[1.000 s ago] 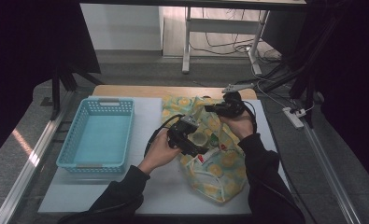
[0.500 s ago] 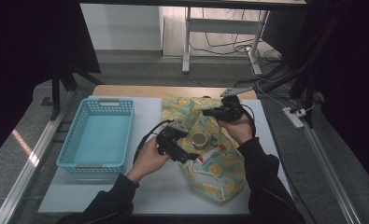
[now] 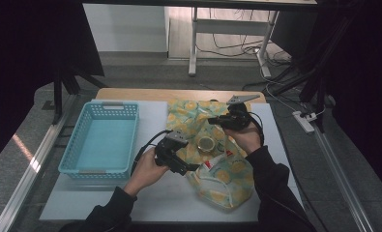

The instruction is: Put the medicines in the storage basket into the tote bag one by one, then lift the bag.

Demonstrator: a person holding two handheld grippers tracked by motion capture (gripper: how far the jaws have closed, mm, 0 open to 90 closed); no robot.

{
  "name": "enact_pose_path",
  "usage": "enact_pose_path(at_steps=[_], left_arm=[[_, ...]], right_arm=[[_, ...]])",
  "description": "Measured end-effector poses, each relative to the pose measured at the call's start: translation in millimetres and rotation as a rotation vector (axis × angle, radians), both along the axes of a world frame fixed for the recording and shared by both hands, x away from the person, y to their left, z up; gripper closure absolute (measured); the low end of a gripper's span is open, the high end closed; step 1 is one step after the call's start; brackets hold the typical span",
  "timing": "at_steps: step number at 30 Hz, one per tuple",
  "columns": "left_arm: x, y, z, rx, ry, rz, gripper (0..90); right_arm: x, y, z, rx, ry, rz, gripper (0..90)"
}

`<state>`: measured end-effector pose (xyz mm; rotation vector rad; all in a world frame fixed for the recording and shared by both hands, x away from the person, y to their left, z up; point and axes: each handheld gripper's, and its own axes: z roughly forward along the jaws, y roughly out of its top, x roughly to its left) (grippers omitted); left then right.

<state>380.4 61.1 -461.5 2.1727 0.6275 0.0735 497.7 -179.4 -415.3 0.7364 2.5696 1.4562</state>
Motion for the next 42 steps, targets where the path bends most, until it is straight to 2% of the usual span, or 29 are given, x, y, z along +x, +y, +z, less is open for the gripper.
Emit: enact_pose_path(at_steps=[9,15,20,27,29,32,35,42], left_arm=[[-4.4,-4.7,-8.1,0.045,0.017,0.005,1.0],[-6.4,-7.8,-14.8,0.044,0.041,-0.031,1.2],[-9.9,-12.4,-21.7,0.100,0.011,-0.037,1.3],[-11.3,-23.2,-32.9,0.104,0.025,-0.076,2.4],[-11.4,-27.4,-36.1,0.099,0.034,-0.103,3.6],[-12.2,-35.3,-40.2,0.111,0.036,-0.143,5.8],[-11.6,-42.5,-43.4,0.130,0.031,-0.160,8.4],[-3.5,-57.4,-52.8,0.184,0.018,-0.134,12.9]], right_arm=[[-5.6,2.1,-1.2,0.007,0.001,0.012,90.0],[-9.8,2.9,-3.2,0.011,0.002,0.020,90.0],[-12.8,2.6,-6.3,0.020,0.011,0.023,90.0],[-14.6,3.3,-9.9,0.022,0.014,0.025,90.0],[-14.7,3.9,-10.3,0.023,0.013,0.028,90.0],[-14.8,5.2,-10.3,0.020,0.012,0.030,90.0],[-14.9,6.8,-10.0,0.019,0.013,0.033,90.0],[-14.5,9.0,-10.4,0.015,0.013,0.034,90.0]])
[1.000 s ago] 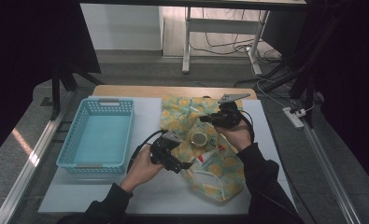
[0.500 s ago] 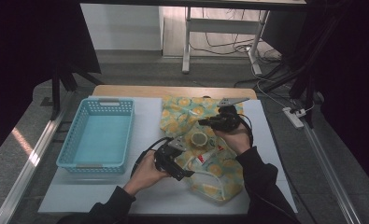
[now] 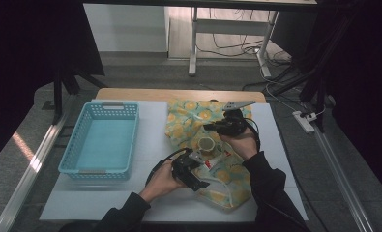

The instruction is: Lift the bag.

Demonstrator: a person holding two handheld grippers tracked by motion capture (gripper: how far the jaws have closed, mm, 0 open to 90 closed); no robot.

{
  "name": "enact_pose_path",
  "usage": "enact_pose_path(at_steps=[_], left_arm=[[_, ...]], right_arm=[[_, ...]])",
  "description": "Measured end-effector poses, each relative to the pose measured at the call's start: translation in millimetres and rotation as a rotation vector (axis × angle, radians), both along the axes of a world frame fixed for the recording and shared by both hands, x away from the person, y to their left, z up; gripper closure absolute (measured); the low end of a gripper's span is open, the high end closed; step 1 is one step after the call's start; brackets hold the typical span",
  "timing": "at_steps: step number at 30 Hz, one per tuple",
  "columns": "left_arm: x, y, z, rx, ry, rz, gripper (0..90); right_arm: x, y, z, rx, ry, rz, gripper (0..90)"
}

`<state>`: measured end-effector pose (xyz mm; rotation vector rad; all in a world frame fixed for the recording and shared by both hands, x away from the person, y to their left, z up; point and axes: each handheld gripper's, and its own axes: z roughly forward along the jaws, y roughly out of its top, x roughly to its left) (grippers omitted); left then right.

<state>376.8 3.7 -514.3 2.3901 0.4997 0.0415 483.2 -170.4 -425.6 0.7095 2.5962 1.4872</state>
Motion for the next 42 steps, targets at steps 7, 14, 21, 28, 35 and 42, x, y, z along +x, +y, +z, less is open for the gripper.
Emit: enact_pose_path(at_steps=[7,14,21,28,35,42], left_arm=[[8.4,-6.9,-14.0,0.056,0.008,0.038,7.4],[7.2,-7.3,-12.1,0.096,-0.056,0.035,22.2],[7.1,-8.5,-9.6,0.076,-0.034,0.038,48.9],[11.3,-6.7,-9.2,0.067,-0.023,0.057,74.9],[14.4,-7.1,-8.6,0.042,0.047,0.094,89.9],[14.2,-1.1,-3.7,-0.005,0.069,0.112,90.0]], right_arm=[[0.9,-2.6,-1.0,0.000,0.003,-0.006,90.0],[2.0,-3.6,-2.7,-0.002,0.008,-0.009,90.0],[1.3,-0.4,-1.7,-0.001,0.006,-0.002,90.0],[1.3,-3.7,-0.2,0.000,0.003,-0.009,90.0],[2.0,-5.7,-2.7,-0.003,0.011,-0.011,90.0],[4.2,-6.9,-3.8,-0.009,0.018,-0.017,90.0]])
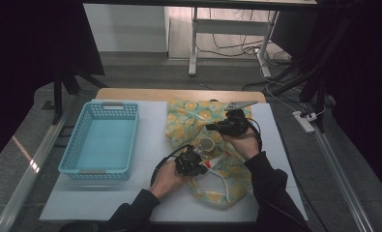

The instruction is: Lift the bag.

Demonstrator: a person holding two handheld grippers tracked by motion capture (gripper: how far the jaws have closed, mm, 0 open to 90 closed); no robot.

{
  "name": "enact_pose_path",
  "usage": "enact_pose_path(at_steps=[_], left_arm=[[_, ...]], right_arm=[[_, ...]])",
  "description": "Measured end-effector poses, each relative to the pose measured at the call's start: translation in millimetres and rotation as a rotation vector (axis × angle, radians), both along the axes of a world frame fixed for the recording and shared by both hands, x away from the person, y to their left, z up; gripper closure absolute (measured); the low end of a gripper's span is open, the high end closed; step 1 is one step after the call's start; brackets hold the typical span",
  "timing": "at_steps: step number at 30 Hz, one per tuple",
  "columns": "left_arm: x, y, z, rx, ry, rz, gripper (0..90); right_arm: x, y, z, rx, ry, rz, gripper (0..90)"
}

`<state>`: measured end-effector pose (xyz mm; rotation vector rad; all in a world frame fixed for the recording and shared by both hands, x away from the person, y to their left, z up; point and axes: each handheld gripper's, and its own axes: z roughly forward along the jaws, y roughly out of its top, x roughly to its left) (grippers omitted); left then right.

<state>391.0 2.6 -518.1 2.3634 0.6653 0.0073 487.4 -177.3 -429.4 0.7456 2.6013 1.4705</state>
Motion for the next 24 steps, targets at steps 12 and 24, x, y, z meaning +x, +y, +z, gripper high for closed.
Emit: enact_pose_path(at_steps=[12,24], left_arm=[[-2.9,17.1,33.5,-0.087,-0.012,0.011,90.0],[-2.0,37.0,64.2,-0.173,-0.043,0.021,90.0]], right_arm=[[0.9,-0.5,2.5,-0.012,0.003,-0.007,90.0],[6.9,-8.5,20.4,-0.016,-0.010,-0.035,90.0]])
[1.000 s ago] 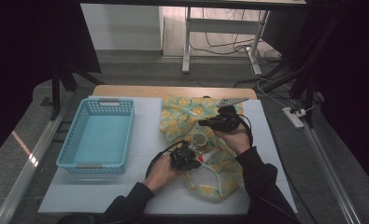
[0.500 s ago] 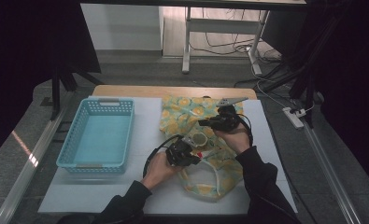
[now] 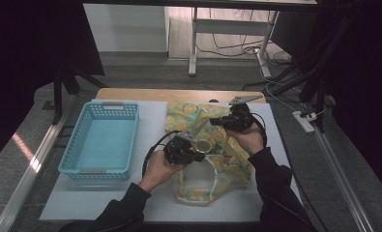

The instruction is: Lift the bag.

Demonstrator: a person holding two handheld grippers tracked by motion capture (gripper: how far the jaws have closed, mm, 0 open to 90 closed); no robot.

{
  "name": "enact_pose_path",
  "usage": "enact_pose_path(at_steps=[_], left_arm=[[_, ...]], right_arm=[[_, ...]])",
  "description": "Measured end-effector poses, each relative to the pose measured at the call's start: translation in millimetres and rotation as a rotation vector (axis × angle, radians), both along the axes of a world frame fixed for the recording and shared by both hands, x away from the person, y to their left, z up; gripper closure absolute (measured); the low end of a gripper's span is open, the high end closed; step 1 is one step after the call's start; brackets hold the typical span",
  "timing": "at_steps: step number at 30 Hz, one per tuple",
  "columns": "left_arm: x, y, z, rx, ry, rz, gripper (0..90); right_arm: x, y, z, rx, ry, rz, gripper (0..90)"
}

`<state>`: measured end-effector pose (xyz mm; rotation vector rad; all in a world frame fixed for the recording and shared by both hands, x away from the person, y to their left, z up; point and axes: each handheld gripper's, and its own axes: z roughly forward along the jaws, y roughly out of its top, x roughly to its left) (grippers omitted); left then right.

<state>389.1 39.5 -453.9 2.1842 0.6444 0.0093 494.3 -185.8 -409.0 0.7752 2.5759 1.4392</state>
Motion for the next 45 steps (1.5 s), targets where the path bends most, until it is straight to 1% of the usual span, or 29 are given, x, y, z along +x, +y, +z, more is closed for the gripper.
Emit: enact_pose_path(at_steps=[6,14,17,21,24,28,32,34,40,42,45], left_arm=[[3.4,12.5,20.4,-0.033,-0.027,0.025,90.0],[9.0,26.4,52.6,-0.061,-0.084,0.048,90.0],[11.8,30.3,64.6,-0.080,-0.103,0.060,90.0],[16.7,33.6,80.6,-0.081,-0.131,0.071,90.0],[21.0,36.0,91.3,-0.084,-0.144,0.079,90.0],[25.9,39.4,103.7,-0.106,-0.155,0.091,90.0],[30.1,41.8,115.6,-0.111,-0.167,0.095,90.0],[31.8,42.7,122.5,-0.109,-0.178,0.093,90.0],[34.6,45.6,144.2,-0.136,-0.197,0.097,90.0],[35.3,45.9,150.5,-0.130,-0.204,0.099,90.0],[35.8,46.4,158.7,-0.135,-0.211,0.100,90.0]], right_arm=[[1.4,2.3,11.7,-0.009,-0.012,0.002,90.0],[0.2,6.5,28.6,-0.013,-0.033,0.003,90.0],[0.1,6.7,34.9,-0.010,-0.042,0.001,90.0],[0.1,6.7,42.6,-0.006,-0.052,-0.001,90.0],[0.3,6.5,48.1,-0.007,-0.060,-0.004,90.0],[0.5,5.4,55.5,-0.004,-0.070,-0.010,90.0],[1.3,3.2,64.1,0.002,-0.080,-0.019,90.0],[1.7,2.0,69.2,0.007,-0.085,-0.023,90.0],[0.9,0.5,87.0,0.020,-0.111,-0.027,90.0],[0.6,1.3,93.0,0.023,-0.117,-0.026,90.0],[0.5,3.3,101.2,0.022,-0.127,-0.027,90.0]])
